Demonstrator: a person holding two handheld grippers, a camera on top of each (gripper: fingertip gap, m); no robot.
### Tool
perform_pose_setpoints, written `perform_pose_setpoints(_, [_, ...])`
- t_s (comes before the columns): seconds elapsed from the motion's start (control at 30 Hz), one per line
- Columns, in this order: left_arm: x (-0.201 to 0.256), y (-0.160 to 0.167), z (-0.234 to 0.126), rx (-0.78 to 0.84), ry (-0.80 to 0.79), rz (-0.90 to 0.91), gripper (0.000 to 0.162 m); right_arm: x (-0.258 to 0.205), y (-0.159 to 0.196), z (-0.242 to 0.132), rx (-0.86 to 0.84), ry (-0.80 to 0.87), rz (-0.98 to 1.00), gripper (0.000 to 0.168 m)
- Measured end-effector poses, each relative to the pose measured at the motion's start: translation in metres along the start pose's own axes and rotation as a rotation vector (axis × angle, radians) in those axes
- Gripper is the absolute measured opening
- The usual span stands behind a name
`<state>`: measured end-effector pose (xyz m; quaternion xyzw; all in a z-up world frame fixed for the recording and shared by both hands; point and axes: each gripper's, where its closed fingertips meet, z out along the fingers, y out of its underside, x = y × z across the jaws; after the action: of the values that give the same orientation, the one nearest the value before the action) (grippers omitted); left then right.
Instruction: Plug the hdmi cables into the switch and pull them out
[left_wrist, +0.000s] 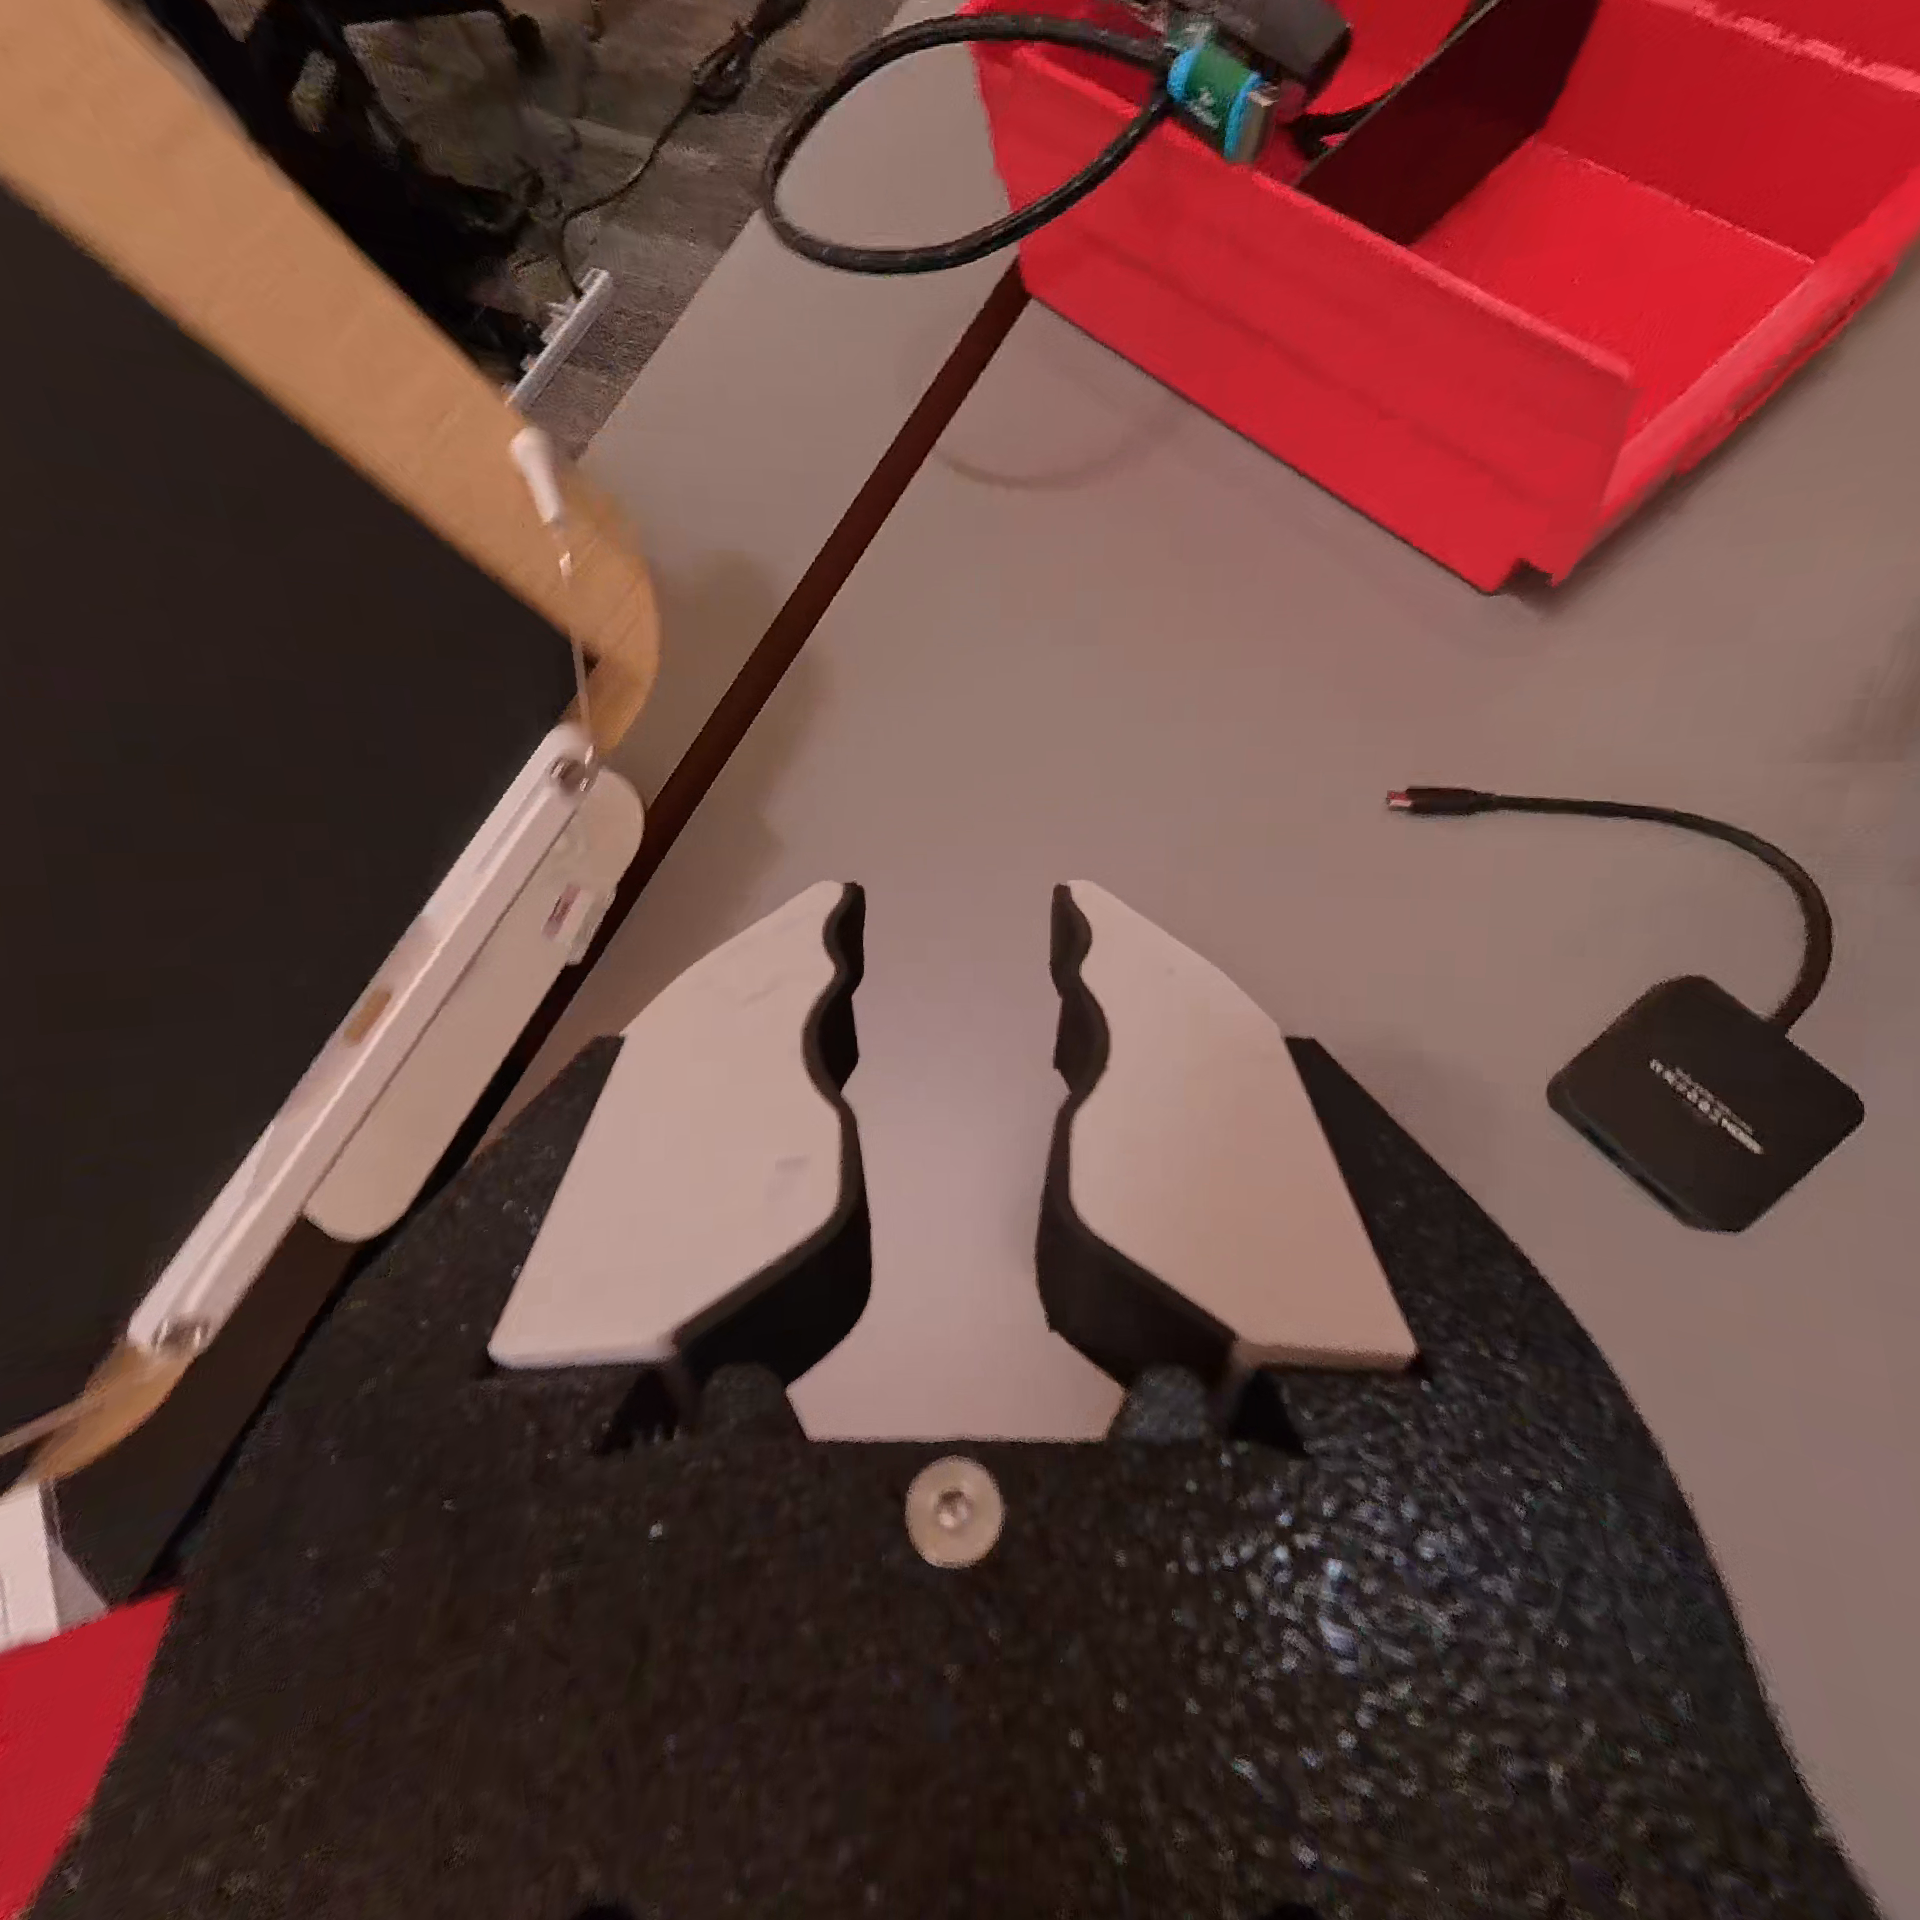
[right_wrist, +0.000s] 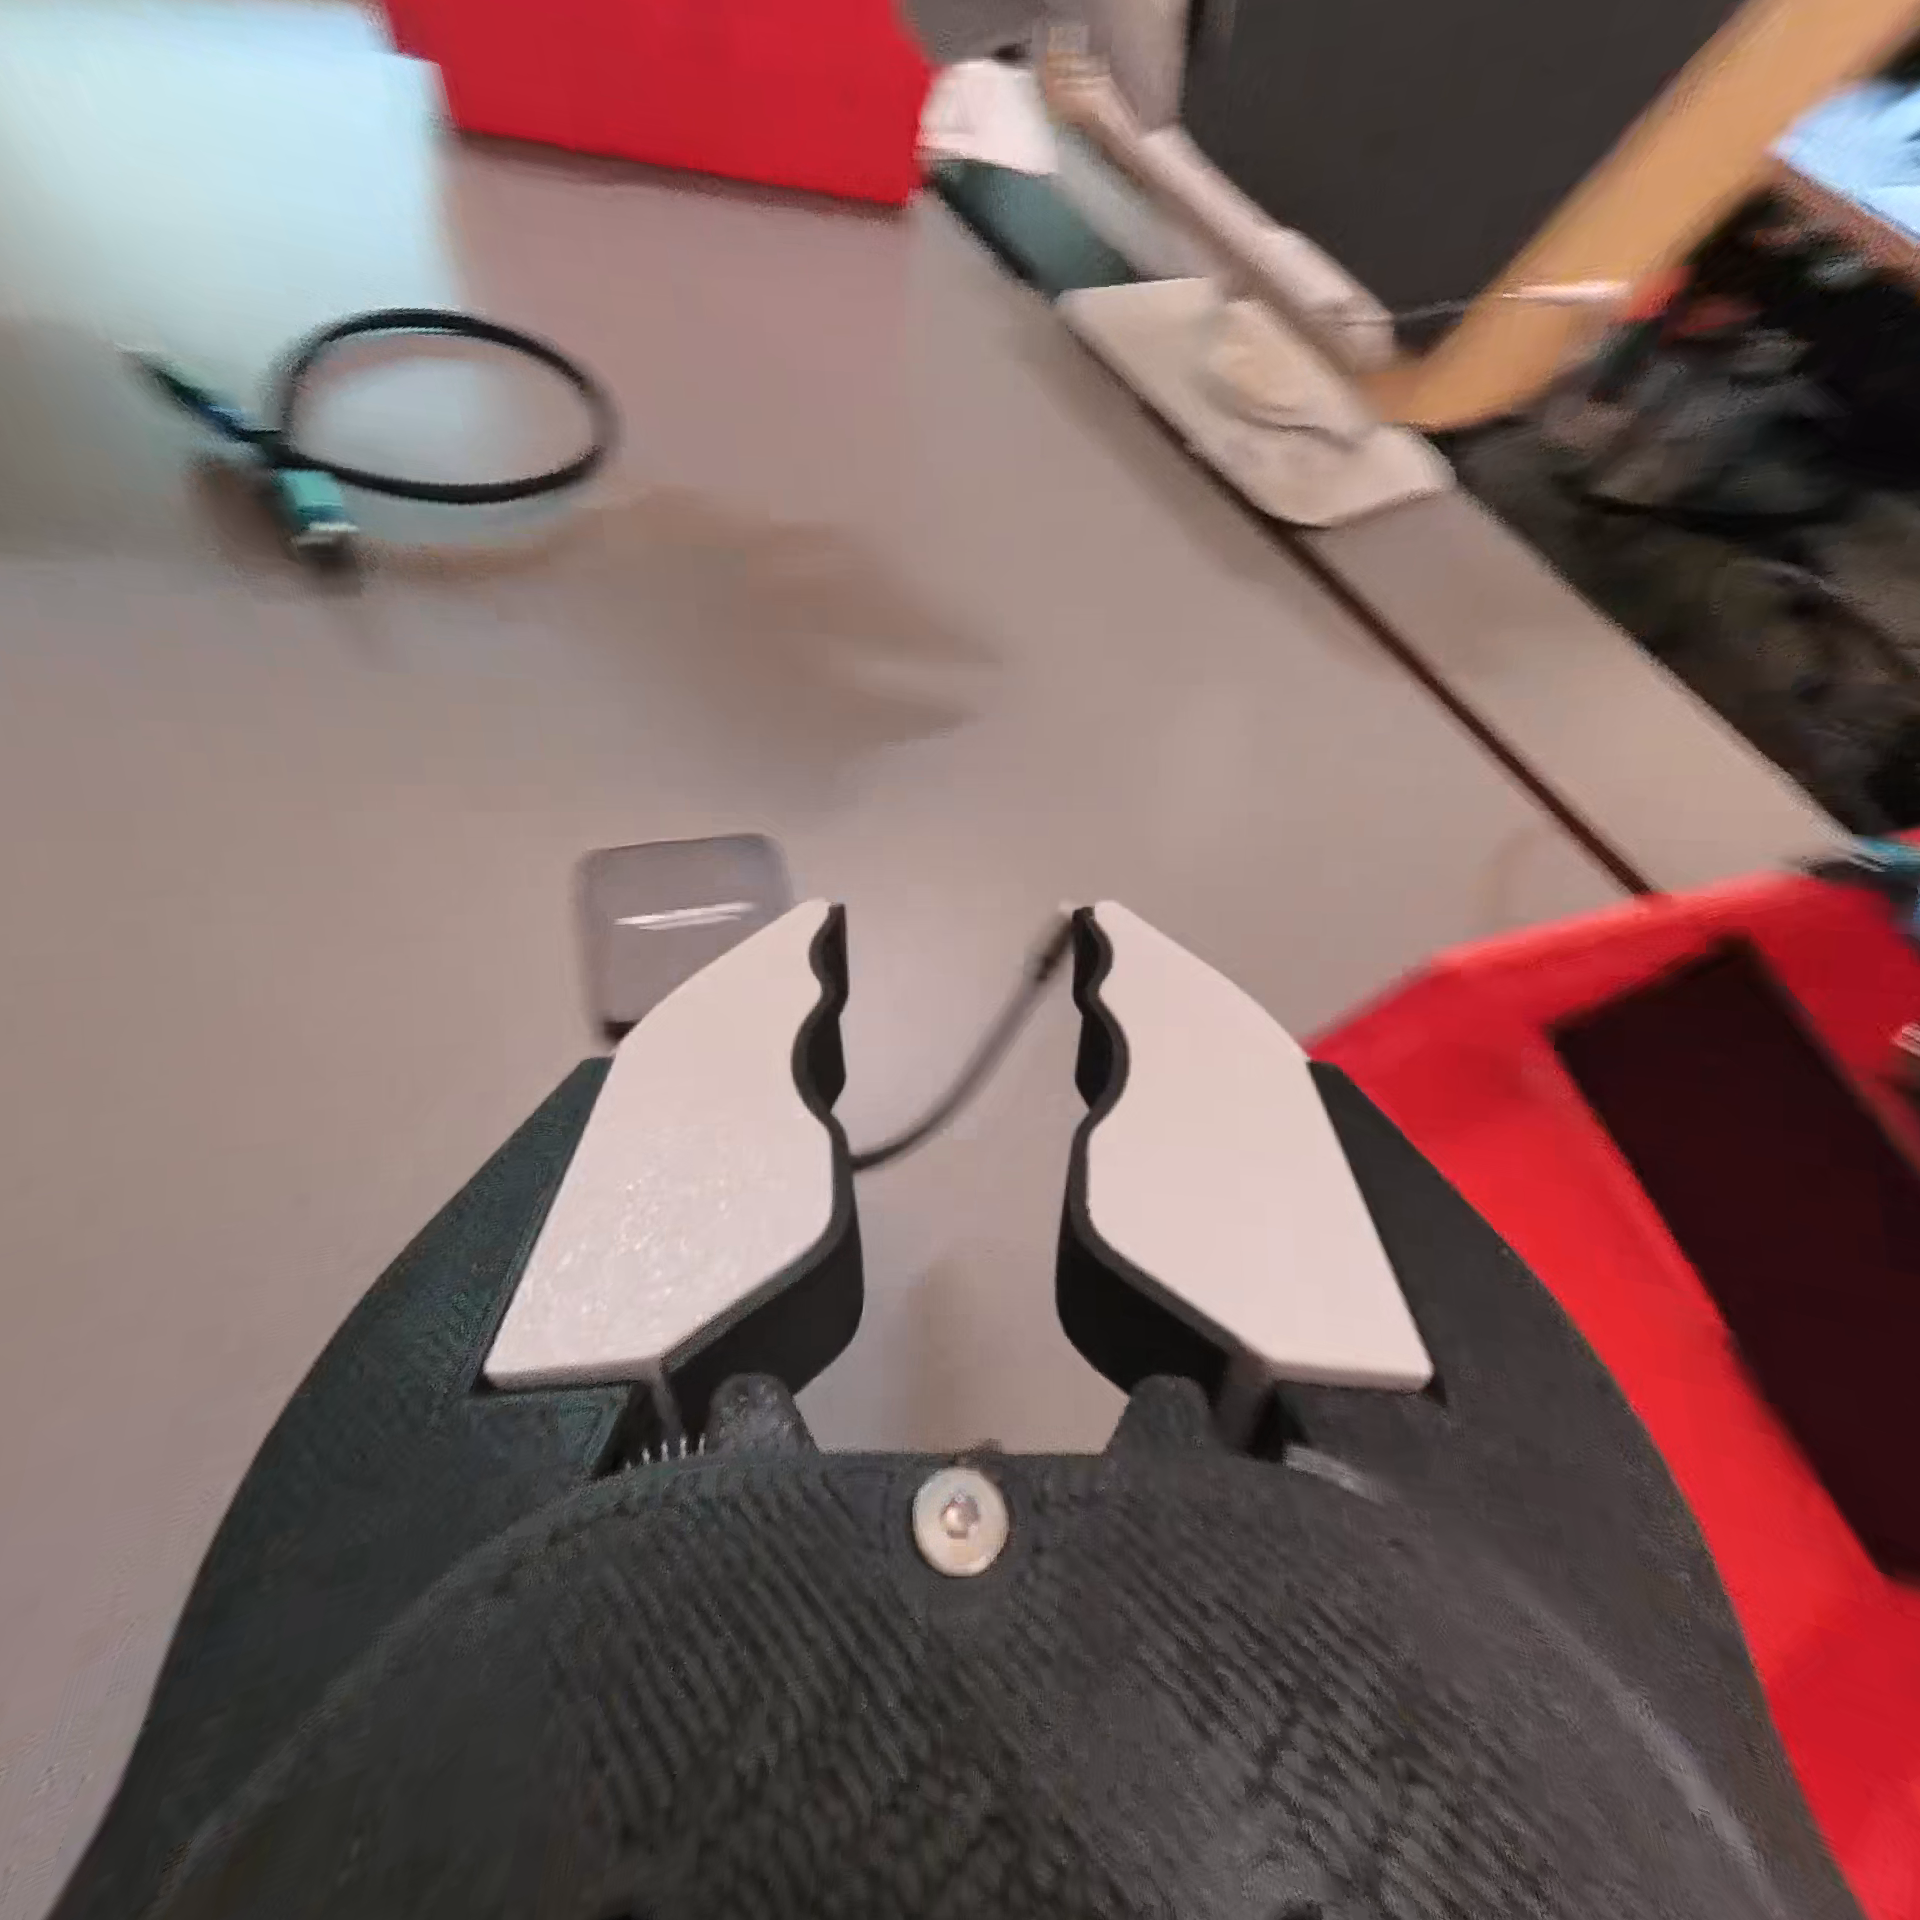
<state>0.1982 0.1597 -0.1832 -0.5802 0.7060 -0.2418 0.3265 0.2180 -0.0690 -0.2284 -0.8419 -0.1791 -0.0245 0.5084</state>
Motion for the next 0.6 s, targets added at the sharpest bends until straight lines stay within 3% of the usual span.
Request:
perform_pose_setpoints(0.03, [0.004,-0.008,0.009,-0.006,0.005,0.015,0.035,0.018,0.004,-0.006,0.000,0.091,0.012,0.042])
perform_pose_setpoints(0.23, [0.042,-0.047,0.050,0.062,0.133,-0.049,0.039,0.100,0.032,-0.055,0.073,0.504,0.174,0.039])
perform_pose_setpoints(0.33, [0.059,-0.054,0.065,0.075,0.159,-0.068,0.040,0.130,0.059,-0.083,0.025,0.687,0.212,0.039])
perform_pose_setpoints(0.47, [0.089,-0.065,0.086,0.065,0.198,0.003,0.041,0.146,0.091,-0.097,-0.058,0.790,0.250,0.039])
perform_pose_setpoints(0.6, [0.112,-0.078,0.104,0.071,0.220,0.112,0.036,0.155,0.100,-0.101,-0.007,0.836,0.310,0.039])
